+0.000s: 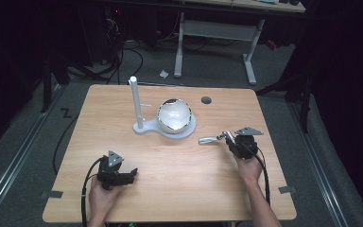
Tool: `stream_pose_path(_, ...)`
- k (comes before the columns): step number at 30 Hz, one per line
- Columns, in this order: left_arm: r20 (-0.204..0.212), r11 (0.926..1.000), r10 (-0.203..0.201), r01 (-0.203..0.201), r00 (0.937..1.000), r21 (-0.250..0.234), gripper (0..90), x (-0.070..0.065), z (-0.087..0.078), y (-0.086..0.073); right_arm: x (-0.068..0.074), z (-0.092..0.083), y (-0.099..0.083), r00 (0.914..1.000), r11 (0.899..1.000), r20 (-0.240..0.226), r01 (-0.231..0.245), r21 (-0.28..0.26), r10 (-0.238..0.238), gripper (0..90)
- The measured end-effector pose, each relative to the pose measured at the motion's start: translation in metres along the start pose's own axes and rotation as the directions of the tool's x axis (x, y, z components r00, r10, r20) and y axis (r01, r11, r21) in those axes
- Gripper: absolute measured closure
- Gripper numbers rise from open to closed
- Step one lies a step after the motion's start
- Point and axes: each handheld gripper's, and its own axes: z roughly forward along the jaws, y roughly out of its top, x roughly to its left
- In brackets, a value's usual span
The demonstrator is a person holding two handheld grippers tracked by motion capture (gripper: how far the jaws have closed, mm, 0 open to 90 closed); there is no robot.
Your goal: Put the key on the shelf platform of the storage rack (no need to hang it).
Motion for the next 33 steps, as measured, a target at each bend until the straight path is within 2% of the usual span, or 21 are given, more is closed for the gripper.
stream_pose_path(11, 0.0, 1.0, 0.0, 0.0, 1.0, 0.0, 15.4, 0.0, 0.0, 0.0, -0.006, -0.021, 0.003, 0.9983, 0.999, -0.054, -0.026, -0.04, 0.024, 77.3)
stream_pose_path(16, 0.0, 1.0, 0.003, -0.003, 1.0, 0.001, 15.5, 0.0, 0.0, 0.0, -0.007, -0.028, 0.005, 0.9972, 0.998, -0.072, -0.023, -0.052, 0.019, 77.3)
stream_pose_path(24, 0.003, 1.0, 0.007, -0.007, 1.0, -0.001, 16.1, -0.001, 0.0, 0.0, -0.003, -0.041, 0.013, 0.9935, 0.996, -0.114, -0.013, -0.084, 0.003, 77.4)
stream_pose_path(33, 0.004, 1.0, 0.007, -0.007, 1.0, -0.001, 16.1, -0.001, 0.0, 0.0, 0.003, -0.047, 0.022, 0.9879, 0.995, -0.155, -0.015, -0.102, -0.001, 77.4)
